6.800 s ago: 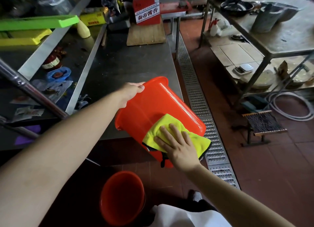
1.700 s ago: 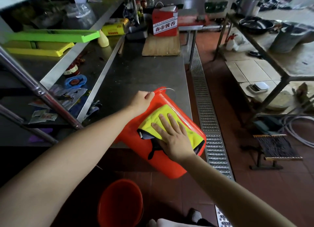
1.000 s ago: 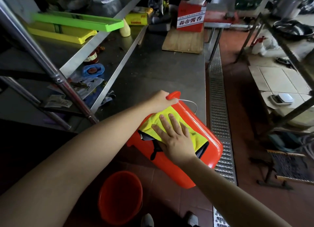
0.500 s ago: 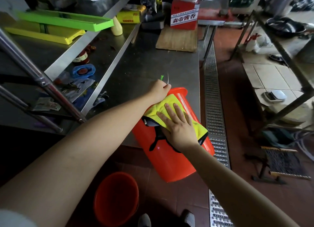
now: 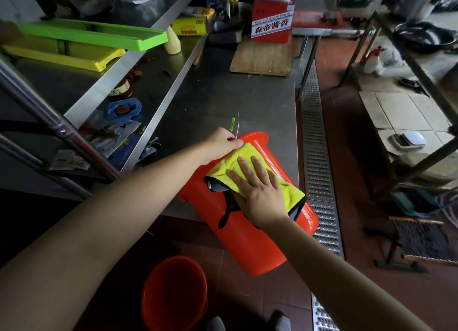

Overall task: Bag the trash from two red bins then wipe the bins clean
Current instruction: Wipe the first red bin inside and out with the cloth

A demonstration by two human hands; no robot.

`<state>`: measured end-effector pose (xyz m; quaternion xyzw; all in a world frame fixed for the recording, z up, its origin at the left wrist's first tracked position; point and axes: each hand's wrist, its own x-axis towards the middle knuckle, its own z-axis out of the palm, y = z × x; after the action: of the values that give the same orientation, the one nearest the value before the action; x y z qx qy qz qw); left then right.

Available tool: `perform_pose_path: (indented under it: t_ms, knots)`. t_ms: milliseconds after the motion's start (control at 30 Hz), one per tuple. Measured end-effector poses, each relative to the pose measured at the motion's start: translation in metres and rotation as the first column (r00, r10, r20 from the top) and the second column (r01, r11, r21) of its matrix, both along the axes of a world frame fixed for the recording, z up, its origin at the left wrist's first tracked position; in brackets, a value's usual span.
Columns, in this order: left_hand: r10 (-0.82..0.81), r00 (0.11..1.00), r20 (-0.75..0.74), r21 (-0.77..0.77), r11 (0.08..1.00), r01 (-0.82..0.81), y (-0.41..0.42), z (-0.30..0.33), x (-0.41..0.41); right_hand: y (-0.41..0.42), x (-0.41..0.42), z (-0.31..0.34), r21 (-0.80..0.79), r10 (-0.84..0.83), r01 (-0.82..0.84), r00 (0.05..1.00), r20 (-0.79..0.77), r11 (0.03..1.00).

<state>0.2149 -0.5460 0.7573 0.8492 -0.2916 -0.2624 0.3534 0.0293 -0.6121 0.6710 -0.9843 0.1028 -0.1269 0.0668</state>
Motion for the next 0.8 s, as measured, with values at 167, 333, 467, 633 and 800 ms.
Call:
perform_pose_path:
  t_ms: [167, 333, 467, 633, 800]
  knots:
    - [0.049, 0.999, -0.02, -0.138, 0.989, -0.051, -0.004, 0.004, 0.001, -0.025, 0.02, 0.011, -0.007, -0.017, 0.016, 1.0, -0.017, 1.0]
    - [0.012, 0.992, 0.127, -0.045, 0.999, -0.007, -0.004, 0.001, 0.007, -0.038, 0.036, 0.01, -0.064, 0.04, -0.048, 0.992, -0.121, 0.997]
    - [-0.04, 0.95, 0.31, 0.037, 0.999, 0.03, 0.01, -0.007, 0.011, -0.042, 0.034, 0.006, -0.076, 0.034, -0.042, 0.994, -0.102, 0.996]
    - [-0.029, 0.946, 0.324, 0.077, 0.997, 0.004, 0.022, -0.015, 0.017, -0.03, 0.036, 0.006, -0.081, 0.039, -0.05, 0.991, -0.129, 0.995]
    - [0.004, 0.958, 0.287, 0.1, 0.994, -0.034, 0.019, -0.01, 0.023, -0.025, 0.045, 0.009, -0.103, 0.056, -0.074, 0.984, -0.17, 0.992]
